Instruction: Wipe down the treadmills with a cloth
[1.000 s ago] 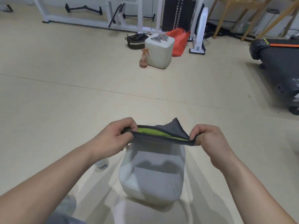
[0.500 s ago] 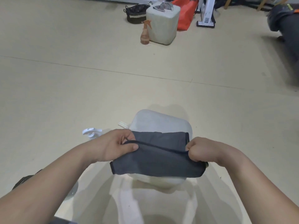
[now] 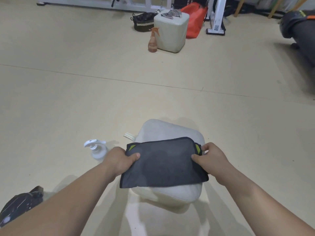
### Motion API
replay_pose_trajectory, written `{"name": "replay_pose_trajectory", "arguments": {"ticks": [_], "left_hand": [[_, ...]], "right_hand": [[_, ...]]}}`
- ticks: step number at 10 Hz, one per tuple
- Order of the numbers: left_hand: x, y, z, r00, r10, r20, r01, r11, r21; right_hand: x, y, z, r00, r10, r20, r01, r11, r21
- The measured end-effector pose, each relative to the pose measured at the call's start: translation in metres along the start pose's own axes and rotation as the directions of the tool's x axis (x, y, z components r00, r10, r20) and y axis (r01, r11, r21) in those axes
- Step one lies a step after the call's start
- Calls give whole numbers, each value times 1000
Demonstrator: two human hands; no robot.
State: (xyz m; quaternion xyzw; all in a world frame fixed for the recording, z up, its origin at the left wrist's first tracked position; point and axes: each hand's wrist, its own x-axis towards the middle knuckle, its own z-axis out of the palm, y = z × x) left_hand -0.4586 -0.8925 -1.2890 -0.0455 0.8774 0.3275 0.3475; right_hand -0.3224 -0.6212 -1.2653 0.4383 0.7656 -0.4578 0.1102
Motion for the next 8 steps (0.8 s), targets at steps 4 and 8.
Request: {"name": "replay_pose_trajectory", "arguments": {"ticks": [4, 8], "left_hand": [[-27, 57, -37, 944, 105, -312, -143, 985, -101], [-73, 107, 36, 953, 290, 86, -282, 954, -101]], "right_hand": [[-24, -10, -1, 953, 82, 290, -158, 956, 248], [-12, -5, -7, 993, -4, 120, -14, 988, 151]]}}
